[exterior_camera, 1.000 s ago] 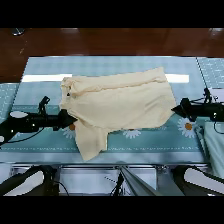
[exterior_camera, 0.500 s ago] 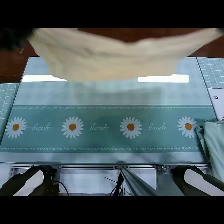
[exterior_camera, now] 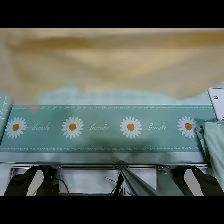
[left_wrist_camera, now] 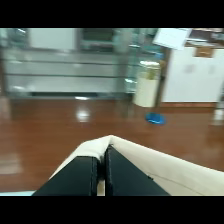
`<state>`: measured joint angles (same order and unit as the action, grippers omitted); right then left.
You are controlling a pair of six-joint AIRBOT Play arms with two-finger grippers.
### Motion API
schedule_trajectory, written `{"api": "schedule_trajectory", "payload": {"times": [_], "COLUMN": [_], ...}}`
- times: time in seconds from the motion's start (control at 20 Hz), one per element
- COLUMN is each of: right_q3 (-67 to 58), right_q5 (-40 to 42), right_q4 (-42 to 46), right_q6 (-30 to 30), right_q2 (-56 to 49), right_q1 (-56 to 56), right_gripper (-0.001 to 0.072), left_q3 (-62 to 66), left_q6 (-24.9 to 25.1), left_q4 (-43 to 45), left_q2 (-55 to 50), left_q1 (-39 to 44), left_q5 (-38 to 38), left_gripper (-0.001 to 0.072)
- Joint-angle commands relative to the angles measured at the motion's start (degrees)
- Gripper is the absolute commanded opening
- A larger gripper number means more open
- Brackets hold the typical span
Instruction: Fold the shirts.
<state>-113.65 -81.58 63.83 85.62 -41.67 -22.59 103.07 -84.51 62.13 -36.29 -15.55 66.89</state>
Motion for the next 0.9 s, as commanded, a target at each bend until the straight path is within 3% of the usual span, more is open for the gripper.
{"api": "schedule_trajectory", "payload": {"times": [0.0, 0.25, 0.4, 0.5, 0.65, 0.85], "right_q3": [-0.5, 1.9, 13.4, 25.6, 44.2, 50.7], "right_q5": [-5.3, -8.8, -7.9, -2.3, 11.5, 21.5], "right_q4": [4.3, 4.2, 3.1, 0.4, -4.3, -11.6], "right_q6": [1.9, 2.4, 1.9, 0.1, -3.3, -10.2], "right_q2": [5.7, 6.4, 6.4, 6.4, 1.9, -15.3], "right_q1": [0.1, 0.1, 0.1, 0.1, 0.1, 0.1], "right_gripper": [0.0022, 0.0022, 0.0021, 0.0022, 0.0022, 0.0021], "left_q3": [0.7, -7.5, -18.7, -27.5, -39.0, -39.6], "left_q6": [-1.8, -4.2, -4.2, -2.9, 1.9, 1.7], "left_q4": [15.1, 15.9, 11.1, 5.2, -2.9, -3.0], "left_q2": [6.9, 7.8, 6.1, 2.9, -5.9, -24.5], "left_q1": [-0.2, 1.8, 2.1, 2.1, 3.4, 8.9], "left_q5": [6.8, 11.2, 11.5, 9.5, -1.6, -12.0], "left_gripper": [0.0026, 0.0026, 0.0026, 0.0026, 0.0026, 0.0026]}}
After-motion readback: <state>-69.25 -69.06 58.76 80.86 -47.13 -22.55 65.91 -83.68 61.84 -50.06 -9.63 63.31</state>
